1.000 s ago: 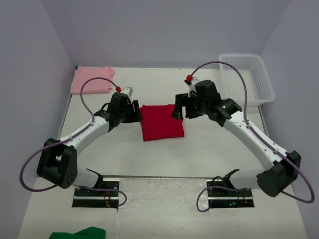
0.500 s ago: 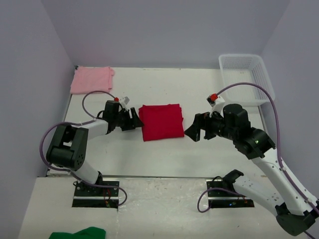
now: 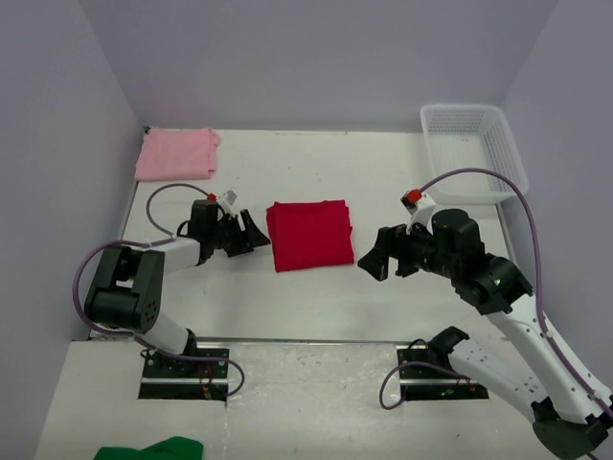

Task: Fold and stack the t-shirts
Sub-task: Smooth out wrinkles on the folded tshirt, then put the neatly folded tshirt into the corner of the board with the left arm

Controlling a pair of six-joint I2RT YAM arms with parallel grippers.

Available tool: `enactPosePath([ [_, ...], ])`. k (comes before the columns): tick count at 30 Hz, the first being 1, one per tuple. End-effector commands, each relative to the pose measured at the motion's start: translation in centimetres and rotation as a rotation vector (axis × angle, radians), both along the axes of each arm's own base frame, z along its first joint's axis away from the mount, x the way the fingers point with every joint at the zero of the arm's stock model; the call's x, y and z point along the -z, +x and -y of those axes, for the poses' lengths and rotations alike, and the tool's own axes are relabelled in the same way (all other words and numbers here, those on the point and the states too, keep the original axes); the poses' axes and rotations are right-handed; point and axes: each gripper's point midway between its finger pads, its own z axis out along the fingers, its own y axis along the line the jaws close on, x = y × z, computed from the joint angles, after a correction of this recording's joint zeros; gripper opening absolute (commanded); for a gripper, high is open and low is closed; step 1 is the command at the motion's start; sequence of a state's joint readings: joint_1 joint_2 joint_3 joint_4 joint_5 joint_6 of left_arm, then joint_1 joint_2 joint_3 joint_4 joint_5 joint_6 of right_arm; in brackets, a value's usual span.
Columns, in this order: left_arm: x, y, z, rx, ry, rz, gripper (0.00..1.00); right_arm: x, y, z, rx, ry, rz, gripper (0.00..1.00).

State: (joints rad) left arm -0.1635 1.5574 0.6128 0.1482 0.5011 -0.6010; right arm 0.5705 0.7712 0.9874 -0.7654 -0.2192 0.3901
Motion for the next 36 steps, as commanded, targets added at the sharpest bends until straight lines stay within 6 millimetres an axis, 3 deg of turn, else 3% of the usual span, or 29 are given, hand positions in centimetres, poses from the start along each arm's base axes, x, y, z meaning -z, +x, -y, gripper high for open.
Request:
enactPosePath([
  [1, 0.1, 0.1, -1.3, -0.041, 0.043, -0.006, 0.71, -0.3, 0.0, -0.1, 0.005, 0.013, 0.005, 0.93],
  [10, 1.5, 1.2, -1.4, -0.056, 0.064, -0.033, 0.71, -0.7, -0.4, 0.1, 0.009, 0.026, 0.007, 0.93],
  [20, 2.6, 2.2, 2.8, 0.007, 0.024, -0.049, 0.71, -0.8, -0.5, 0.2, 0.020, 0.031, 0.005, 0.93],
  [27, 5.8, 1.6, 6.7, 0.052, 0.035, -0.128, 0.71, -1.5, -0.9, 0.6, 0.034, 0.047, 0.017, 0.93],
  [30, 7.3, 1.2, 6.9, 0.045, 0.039, -0.164, 0.69, -1.7, -1.1, 0.9, 0.042, 0.054, 0.026, 0.94],
  [33, 8.8, 1.0, 7.0, 0.044, 0.046, -0.200, 0.46, -1.6, -1.2, 1.1, 0.050, 0.052, 0.027, 0.94],
  [34, 9.0, 1.2, 7.1, 0.047, 0.042, -0.200, 0.26, -1.5, -1.3, 1.1, 0.049, 0.050, 0.026, 0.94],
  [36, 9.8, 1.2, 7.1, 0.054, 0.050, -0.213, 0.07, -1.3, -1.3, 1.2, 0.055, 0.046, 0.023, 0.94],
])
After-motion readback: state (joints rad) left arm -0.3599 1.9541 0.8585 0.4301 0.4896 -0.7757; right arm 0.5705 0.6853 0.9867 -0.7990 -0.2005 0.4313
